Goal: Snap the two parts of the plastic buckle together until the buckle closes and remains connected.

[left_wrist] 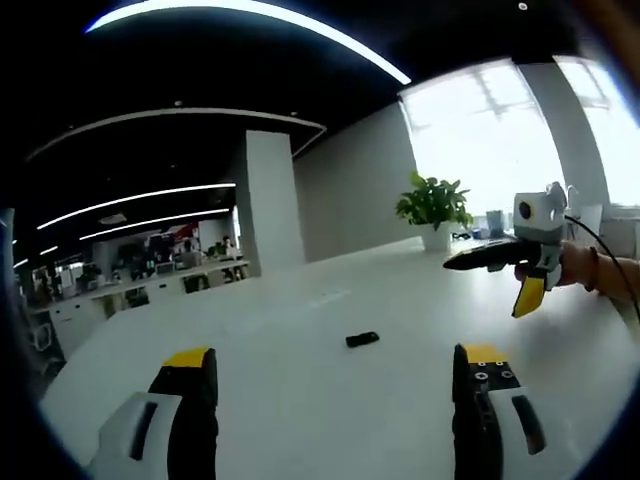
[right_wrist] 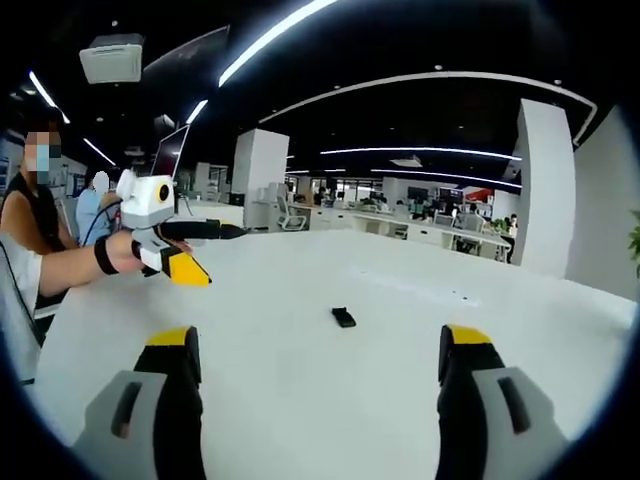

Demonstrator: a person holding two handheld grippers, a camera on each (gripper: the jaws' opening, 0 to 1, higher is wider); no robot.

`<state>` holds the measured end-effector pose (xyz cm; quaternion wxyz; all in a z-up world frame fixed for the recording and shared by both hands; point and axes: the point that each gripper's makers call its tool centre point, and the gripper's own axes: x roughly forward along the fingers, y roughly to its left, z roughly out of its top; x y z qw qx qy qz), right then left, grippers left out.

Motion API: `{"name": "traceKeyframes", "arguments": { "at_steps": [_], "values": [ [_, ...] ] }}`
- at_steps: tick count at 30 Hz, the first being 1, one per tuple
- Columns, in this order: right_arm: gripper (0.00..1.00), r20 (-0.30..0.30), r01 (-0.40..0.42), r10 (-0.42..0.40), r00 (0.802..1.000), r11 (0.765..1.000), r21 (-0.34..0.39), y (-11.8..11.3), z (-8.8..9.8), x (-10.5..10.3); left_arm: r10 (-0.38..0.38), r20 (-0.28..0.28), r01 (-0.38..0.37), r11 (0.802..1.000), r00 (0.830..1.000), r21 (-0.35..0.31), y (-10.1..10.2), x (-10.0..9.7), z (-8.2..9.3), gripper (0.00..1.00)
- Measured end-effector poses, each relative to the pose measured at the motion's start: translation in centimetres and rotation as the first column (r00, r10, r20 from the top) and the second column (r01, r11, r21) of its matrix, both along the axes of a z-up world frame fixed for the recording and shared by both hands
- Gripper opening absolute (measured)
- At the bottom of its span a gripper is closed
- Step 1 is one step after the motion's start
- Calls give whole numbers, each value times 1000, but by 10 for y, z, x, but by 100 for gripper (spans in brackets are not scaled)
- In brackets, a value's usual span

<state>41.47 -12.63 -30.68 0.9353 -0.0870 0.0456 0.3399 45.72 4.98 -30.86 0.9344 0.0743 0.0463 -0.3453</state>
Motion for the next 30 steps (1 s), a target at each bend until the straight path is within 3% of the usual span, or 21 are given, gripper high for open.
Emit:
{"name": "traceKeyframes", "arguments": {
  "at_steps": [12, 16, 21, 23, 24, 26, 28, 30],
  "values": [
    [99, 63, -15, 17, 998, 1000, -26, 4, 8, -31, -56, 25, 54, 995, 998, 83, -11, -27, 0, 99],
    [99, 62, -35, 35, 997, 999, -1, 5, 8, -39, -51, 13, 50, 997, 999, 65, -8, -38, 3, 99],
    [99, 51, -6, 6, 999, 1000, -7, -2, 1, -38, -50, -24, 49, 999, 998, -17, 2, -47, 5, 99],
    [99, 41, 1, -1, 999, 1000, 1, -3, 0, -39, -33, -24, 32, 999, 999, -12, 8, -47, 3, 99],
    [98, 35, 9, -8, 999, 1000, -4, -5, -1, -39, -17, -40, 18, 1000, 999, 21, 13, -47, -2, 99],
    [98, -11, 17, -16, 1000, 1000, 20, -6, -5, -42, -4, -44, 4, 1000, 999, 16, 17, -51, -4, 98],
    [98, 4, -9, 9, 1000, 1000, 29, -3, -1, -46, -1, -38, 1, 1000, 999, 9, 20, -58, -4, 98],
    [98, 17, 16, -17, 1000, 1000, 24, -4, 1, -47, 12, -31, -12, 1000, 999, -14, 22, -67, -1, 98]
  ]
}}
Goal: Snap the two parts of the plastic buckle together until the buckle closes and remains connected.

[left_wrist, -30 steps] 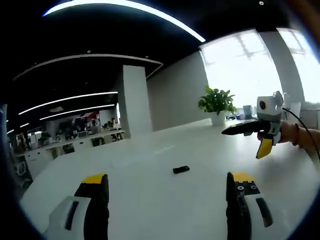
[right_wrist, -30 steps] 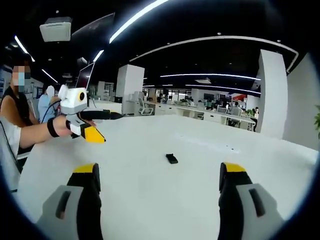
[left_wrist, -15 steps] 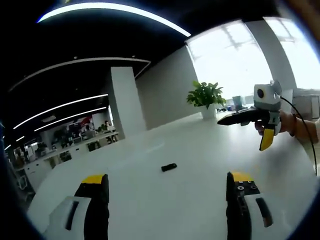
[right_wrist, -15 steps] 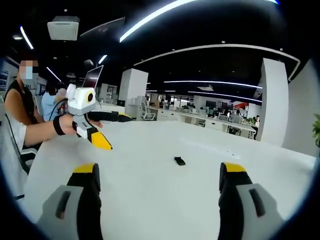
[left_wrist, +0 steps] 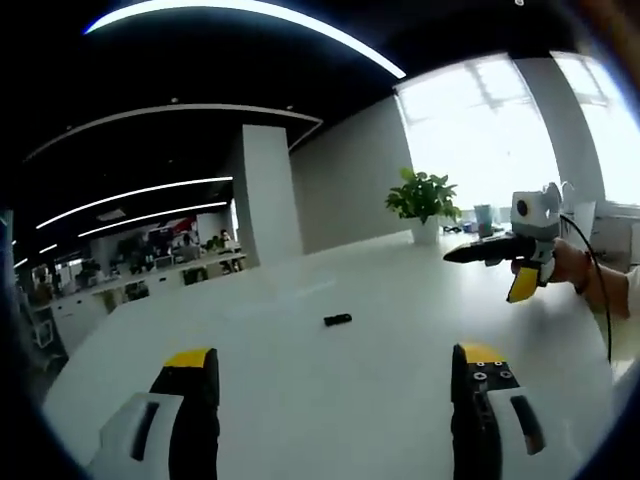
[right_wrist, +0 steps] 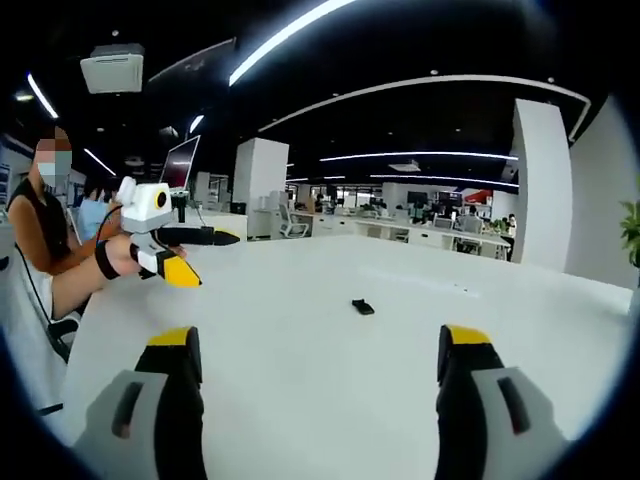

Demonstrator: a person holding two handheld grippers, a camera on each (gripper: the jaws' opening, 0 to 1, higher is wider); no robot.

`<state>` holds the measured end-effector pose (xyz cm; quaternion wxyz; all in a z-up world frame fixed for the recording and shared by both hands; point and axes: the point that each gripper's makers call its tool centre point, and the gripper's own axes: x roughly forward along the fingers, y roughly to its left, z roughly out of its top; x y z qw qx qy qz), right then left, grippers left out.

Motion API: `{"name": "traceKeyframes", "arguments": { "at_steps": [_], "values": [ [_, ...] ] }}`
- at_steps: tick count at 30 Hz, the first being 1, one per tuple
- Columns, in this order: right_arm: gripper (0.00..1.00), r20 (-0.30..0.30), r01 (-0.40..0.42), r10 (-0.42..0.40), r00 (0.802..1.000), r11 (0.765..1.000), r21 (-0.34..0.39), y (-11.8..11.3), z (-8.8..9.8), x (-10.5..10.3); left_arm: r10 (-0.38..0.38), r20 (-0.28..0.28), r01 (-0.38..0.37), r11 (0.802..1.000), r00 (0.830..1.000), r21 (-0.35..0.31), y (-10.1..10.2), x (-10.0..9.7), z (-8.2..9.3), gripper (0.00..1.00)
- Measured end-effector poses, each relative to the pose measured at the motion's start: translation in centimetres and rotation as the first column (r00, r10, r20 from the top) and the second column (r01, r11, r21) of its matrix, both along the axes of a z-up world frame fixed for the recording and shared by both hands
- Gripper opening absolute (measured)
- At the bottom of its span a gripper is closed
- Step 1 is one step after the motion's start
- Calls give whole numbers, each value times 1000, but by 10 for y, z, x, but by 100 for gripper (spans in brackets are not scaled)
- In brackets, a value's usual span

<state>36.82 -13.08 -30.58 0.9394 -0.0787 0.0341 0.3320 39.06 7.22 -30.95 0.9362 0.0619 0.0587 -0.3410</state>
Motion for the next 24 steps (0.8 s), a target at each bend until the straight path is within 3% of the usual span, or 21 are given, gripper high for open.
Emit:
{"name": "traceKeyframes", "arguments": {
  "at_steps": [3, 5, 11, 13, 24],
  "values": [
    [98, 2, 2, -2, 1000, 999, -43, 1, -4, -2, 18, 38, -17, 1000, 999, -24, 5, -11, 3, 98],
    [98, -12, 6, -6, 1000, 999, -35, 1, -6, -3, 36, 43, -36, 999, 998, -14, 10, -14, -1, 98],
    [100, -27, 29, -30, 999, 999, -29, 0, -18, -1, 50, 14, -49, 998, 999, -43, 14, -15, -6, 96],
    [100, -31, 27, -28, 999, 999, -18, 0, -17, -2, 51, 40, -49, 998, 998, -51, 14, -15, -1, 96],
    [100, 18, 36, -36, 999, 999, -13, -2, -5, -1, 47, 34, -45, 997, 998, -61, 13, -12, 0, 96]
  ]
}}
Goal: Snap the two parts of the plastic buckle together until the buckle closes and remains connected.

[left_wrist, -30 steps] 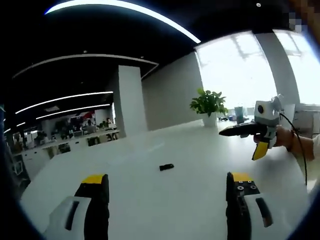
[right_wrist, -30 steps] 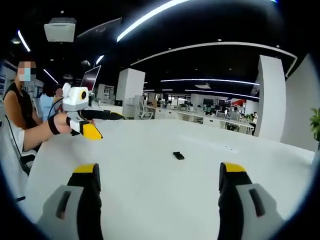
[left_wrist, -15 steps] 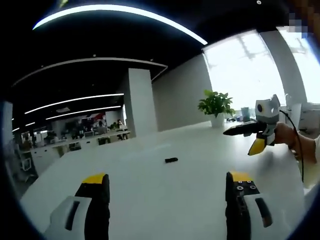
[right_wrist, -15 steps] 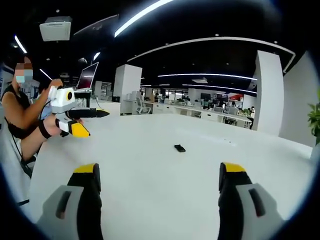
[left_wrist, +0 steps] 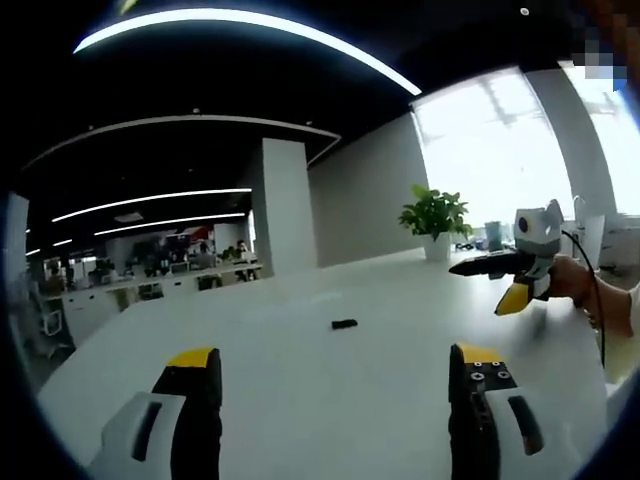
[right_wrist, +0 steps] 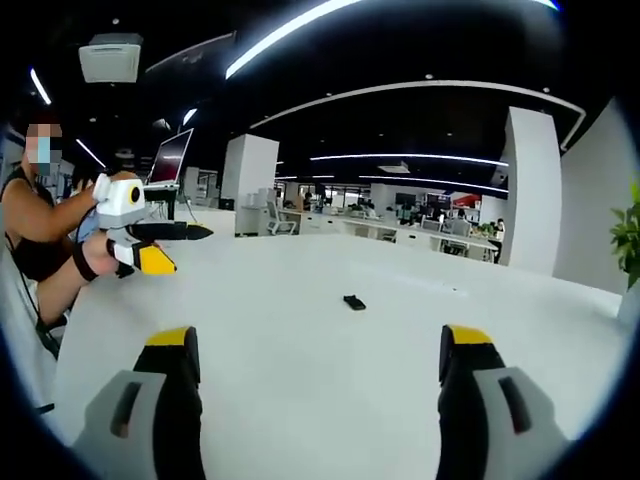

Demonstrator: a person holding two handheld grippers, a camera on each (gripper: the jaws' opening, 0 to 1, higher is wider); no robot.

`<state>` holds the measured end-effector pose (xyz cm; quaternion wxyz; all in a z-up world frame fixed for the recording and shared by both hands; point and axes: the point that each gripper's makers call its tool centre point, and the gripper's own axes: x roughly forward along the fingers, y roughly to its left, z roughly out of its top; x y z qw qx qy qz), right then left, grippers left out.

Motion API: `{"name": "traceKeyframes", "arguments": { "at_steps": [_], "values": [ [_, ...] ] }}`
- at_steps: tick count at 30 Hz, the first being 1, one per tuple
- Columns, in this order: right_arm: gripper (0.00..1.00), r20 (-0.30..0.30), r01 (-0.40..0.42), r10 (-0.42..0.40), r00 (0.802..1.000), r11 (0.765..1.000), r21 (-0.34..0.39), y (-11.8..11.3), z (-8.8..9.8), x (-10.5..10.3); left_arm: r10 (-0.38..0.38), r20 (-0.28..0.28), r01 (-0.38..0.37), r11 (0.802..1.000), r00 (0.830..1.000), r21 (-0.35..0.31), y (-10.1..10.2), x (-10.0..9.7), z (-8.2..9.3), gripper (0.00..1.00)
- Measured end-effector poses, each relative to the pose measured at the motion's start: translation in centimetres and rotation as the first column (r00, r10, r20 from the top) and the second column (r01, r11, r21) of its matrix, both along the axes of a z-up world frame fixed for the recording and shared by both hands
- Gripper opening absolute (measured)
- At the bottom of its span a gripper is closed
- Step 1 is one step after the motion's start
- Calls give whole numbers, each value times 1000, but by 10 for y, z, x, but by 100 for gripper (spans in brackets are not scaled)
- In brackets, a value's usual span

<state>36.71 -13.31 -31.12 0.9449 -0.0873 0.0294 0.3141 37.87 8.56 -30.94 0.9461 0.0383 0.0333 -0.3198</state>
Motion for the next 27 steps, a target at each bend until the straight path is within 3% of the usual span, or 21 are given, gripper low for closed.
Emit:
{"name": "traceKeyframes", "arguments": {
  "at_steps": [24, 27],
  "values": [
    [100, 6, -7, 7, 1000, 1000, -15, 3, -1, 0, -3, -10, 3, 1000, 1000, -20, -1, -1, 0, 95],
    [100, 8, -12, 12, 1000, 1000, -10, 4, -1, -1, 12, 17, -12, 1000, 1000, 26, 0, 0, 0, 95]
  ]
}}
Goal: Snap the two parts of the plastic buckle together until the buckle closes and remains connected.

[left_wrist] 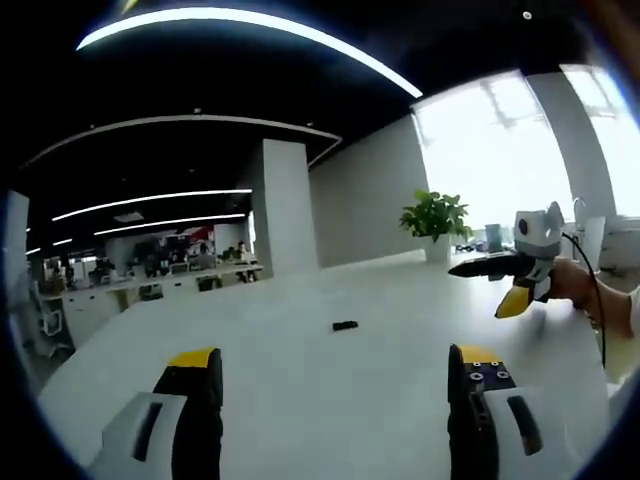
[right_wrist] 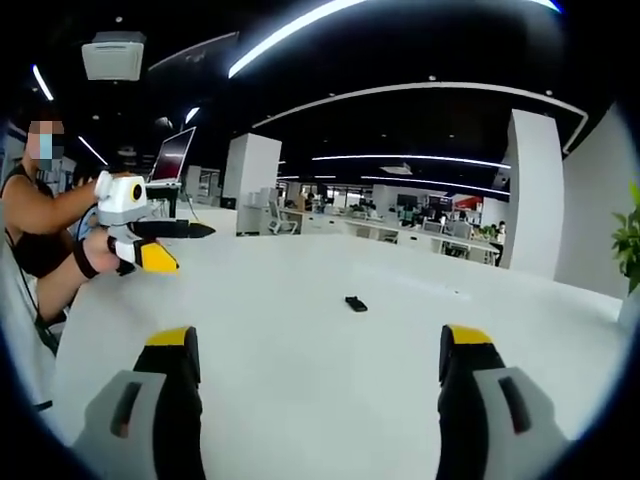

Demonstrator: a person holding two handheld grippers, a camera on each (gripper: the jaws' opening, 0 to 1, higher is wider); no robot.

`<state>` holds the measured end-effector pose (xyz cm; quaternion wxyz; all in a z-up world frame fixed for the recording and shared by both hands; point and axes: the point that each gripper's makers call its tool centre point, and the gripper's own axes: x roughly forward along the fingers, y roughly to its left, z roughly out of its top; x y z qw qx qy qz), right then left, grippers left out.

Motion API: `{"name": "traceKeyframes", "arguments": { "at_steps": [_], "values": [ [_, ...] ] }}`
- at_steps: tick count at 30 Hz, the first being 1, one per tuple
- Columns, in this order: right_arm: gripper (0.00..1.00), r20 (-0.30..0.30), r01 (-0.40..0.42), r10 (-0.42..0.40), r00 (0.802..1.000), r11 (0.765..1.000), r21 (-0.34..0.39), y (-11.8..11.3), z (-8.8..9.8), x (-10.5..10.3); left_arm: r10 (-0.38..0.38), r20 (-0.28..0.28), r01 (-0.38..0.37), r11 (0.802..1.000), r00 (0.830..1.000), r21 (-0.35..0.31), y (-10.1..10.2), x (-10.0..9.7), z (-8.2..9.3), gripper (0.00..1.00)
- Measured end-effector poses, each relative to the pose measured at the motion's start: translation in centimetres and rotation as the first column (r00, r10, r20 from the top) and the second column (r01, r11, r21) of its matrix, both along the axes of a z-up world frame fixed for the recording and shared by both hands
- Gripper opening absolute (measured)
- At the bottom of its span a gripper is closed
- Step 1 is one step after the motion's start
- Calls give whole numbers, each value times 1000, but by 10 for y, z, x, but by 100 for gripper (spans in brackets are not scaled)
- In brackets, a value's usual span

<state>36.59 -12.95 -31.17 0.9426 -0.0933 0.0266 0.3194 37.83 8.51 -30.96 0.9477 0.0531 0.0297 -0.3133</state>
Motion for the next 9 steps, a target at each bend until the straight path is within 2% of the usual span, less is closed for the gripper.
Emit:
{"name": "traceKeyframes", "arguments": {
  "at_steps": [4, 8, 9],
  "values": [
    [100, 9, 1, -1, 1000, 1000, -8, 0, 2, 0, -20, -18, 19, 999, 1000, -39, -1, -1, 1, 95],
    [100, 18, 4, -4, 1000, 1000, -8, -1, 4, 0, -2, -9, 1, 1000, 1000, -31, 4, 0, 2, 94],
    [100, 18, 6, -6, 1000, 1000, -7, -1, 5, 0, -18, -11, 17, 998, 1000, -56, 2, -1, 3, 94]
  ]
}}
